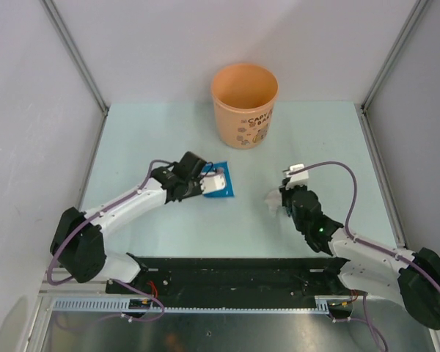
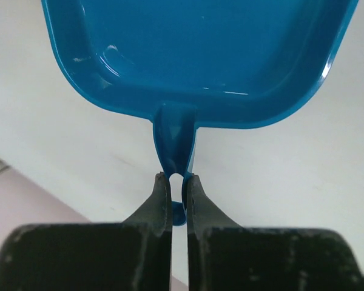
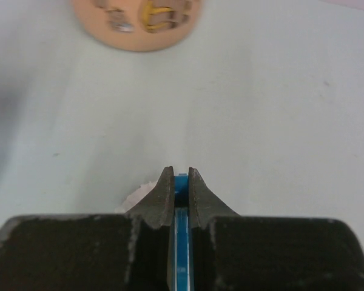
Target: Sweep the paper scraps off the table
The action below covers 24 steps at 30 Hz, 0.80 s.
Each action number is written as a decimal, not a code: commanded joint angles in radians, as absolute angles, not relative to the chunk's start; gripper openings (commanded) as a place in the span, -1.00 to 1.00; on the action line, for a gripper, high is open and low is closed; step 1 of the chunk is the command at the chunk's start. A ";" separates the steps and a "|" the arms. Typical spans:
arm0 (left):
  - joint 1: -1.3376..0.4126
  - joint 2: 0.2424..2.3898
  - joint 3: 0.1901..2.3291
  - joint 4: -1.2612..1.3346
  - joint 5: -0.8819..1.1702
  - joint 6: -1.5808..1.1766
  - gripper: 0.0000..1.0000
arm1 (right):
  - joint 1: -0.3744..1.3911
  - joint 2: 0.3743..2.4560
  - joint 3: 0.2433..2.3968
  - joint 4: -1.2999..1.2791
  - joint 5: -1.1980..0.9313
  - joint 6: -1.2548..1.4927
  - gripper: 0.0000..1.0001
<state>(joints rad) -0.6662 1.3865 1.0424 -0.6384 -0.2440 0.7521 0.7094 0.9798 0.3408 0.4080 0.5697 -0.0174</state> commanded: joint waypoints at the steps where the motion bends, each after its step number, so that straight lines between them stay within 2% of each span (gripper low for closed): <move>1: -0.693 1.390 0.948 -0.724 -0.146 0.707 -0.99 | 0.802 1.000 0.426 0.477 0.584 -0.024 -1.00; 8: -0.726 1.535 0.966 -0.791 -0.094 0.655 -1.00 | 0.833 0.930 0.500 0.365 0.803 -0.091 -1.00; 10: -0.742 1.580 0.997 -0.807 -0.077 0.621 -1.00 | 0.824 0.933 0.500 0.312 0.935 -0.054 -1.00; 13: -0.772 1.609 1.031 -0.821 -0.046 0.597 -0.99 | 0.802 0.963 0.500 0.216 0.991 0.027 -1.00; 20: -0.827 1.650 1.068 -0.833 -0.072 0.581 -1.00 | 0.860 1.107 0.500 0.262 0.876 0.145 -1.00; 24: -0.828 1.686 1.084 -0.833 -0.081 0.586 -1.00 | 0.920 1.175 0.500 0.464 0.686 0.129 -1.00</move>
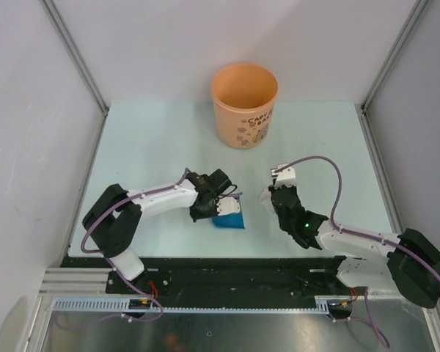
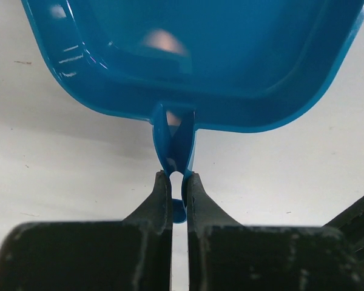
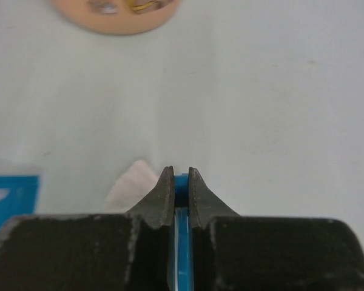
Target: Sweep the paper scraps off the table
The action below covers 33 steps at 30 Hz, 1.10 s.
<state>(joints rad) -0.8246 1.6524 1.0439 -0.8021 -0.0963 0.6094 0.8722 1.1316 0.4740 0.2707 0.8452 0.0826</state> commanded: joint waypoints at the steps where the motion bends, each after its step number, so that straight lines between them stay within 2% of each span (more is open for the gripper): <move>1: -0.827 1.696 1.094 -0.833 -0.081 0.589 -1.00 | 0.929 1.187 0.500 0.504 0.634 0.120 -1.00; 3: -0.822 1.729 1.106 -0.831 -0.086 0.598 -0.99 | 0.949 1.209 0.500 0.602 0.513 0.121 -1.00; 10: -0.805 1.769 1.167 -0.830 -0.080 0.589 -1.00 | 1.012 1.172 0.512 0.747 0.359 0.169 -1.00; 15: -0.772 1.746 1.177 -0.828 -0.035 0.577 -1.00 | 1.028 1.050 0.522 0.588 0.547 0.137 -1.00; 18: -0.735 1.711 1.186 -0.822 0.063 0.568 -1.00 | 1.029 0.973 0.520 0.481 0.678 0.091 -1.00; 23: -0.700 1.626 1.207 -0.813 0.212 0.563 -0.99 | 1.026 0.719 0.522 0.336 0.872 0.003 -1.00; 29: -0.699 1.537 1.285 -0.818 0.221 0.539 -0.99 | 0.961 0.473 0.520 0.165 0.992 -0.066 -1.00; 33: -0.699 1.516 1.386 -0.833 0.210 0.531 -1.00 | 0.890 0.381 0.522 0.048 0.991 -0.035 -1.00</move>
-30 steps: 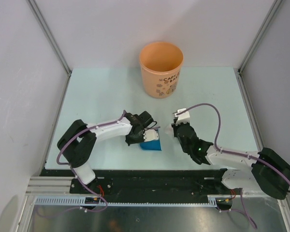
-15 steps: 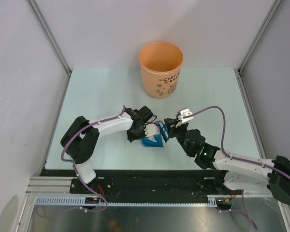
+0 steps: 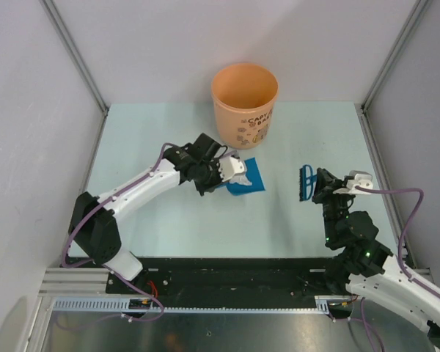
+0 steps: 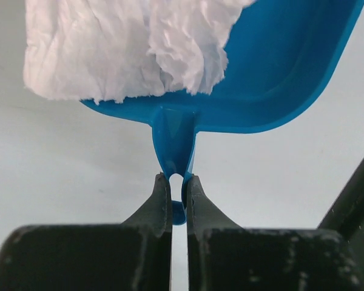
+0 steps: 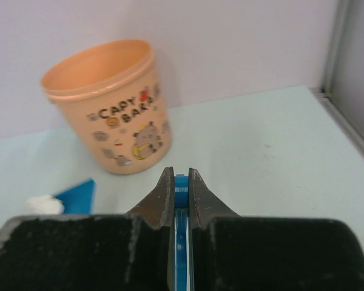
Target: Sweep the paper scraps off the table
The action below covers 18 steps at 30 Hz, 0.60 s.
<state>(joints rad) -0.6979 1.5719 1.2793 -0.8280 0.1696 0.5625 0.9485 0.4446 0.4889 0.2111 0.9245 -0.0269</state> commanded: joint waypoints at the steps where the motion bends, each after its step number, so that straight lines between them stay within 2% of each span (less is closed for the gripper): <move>1: -0.699 1.517 1.441 -0.833 0.192 0.535 -1.00 | 0.875 0.368 0.522 0.029 0.985 -0.023 -1.00; 7: -0.684 1.591 1.742 -0.838 -0.004 0.549 -1.00 | 0.778 0.305 0.520 -0.089 0.907 0.028 -1.00; 13: -0.640 1.839 2.129 -0.839 -0.331 0.564 -0.99 | 0.758 0.302 0.522 -0.137 0.876 0.055 -1.00; 18: -0.630 2.096 2.505 -0.824 -0.619 0.696 -1.00 | 0.752 0.319 0.522 -0.129 0.854 0.041 -1.00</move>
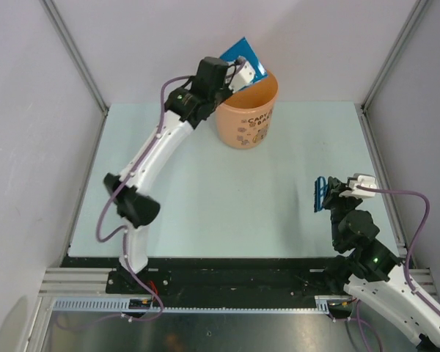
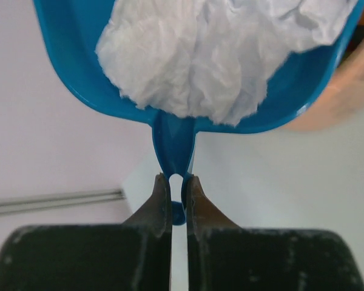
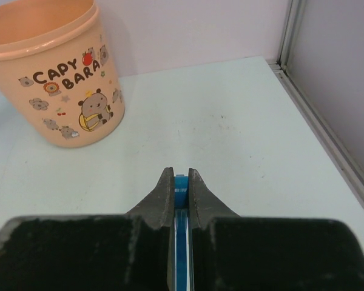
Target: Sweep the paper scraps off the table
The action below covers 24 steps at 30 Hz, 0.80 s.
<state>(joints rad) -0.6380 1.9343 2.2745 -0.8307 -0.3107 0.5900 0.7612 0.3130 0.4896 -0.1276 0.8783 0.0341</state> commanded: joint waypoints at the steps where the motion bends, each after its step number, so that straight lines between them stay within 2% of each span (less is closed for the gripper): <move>1: -0.635 2.132 2.544 -0.804 -0.680 0.739 -0.99 | 0.752 0.322 0.520 -0.127 0.850 0.037 -1.00; 2: -0.644 2.153 2.569 -0.776 -0.781 0.841 -0.99 | 0.749 0.325 0.522 -0.129 0.848 0.032 -1.00; 4: -0.650 2.168 2.554 -0.639 -0.837 0.935 -1.00 | 0.747 0.328 0.522 -0.127 0.835 0.031 -1.00; 5: -0.653 2.160 2.528 -0.498 -0.885 1.033 -1.00 | 0.747 0.328 0.522 -0.124 0.827 0.029 -1.00; 7: -0.657 2.100 2.365 -0.285 -0.929 1.170 -1.00 | 0.746 0.328 0.522 -0.121 0.815 0.028 -1.00; 8: -0.661 2.071 2.288 -0.024 -0.940 1.347 -1.00 | 0.746 0.327 0.520 -0.121 0.813 0.026 -1.00; 9: -0.664 2.050 2.129 0.143 -0.946 1.455 -1.00 | 0.746 0.328 0.520 -0.120 0.810 0.025 -1.00; 10: -0.672 2.016 2.056 0.281 -0.937 1.667 -0.99 | 0.746 0.327 0.522 -0.120 0.807 0.022 -1.00; 11: -0.673 2.010 2.001 0.466 -0.927 1.749 -1.00 | 0.746 0.322 0.520 -0.118 0.807 0.021 -1.00; 17: -0.673 2.017 1.784 0.936 -0.804 2.172 -1.00 | 0.745 0.325 0.520 -0.110 0.796 0.015 -1.00; 24: -0.670 2.045 1.753 1.089 -0.742 2.316 -1.00 | 0.744 0.316 0.522 -0.120 0.793 0.011 -1.00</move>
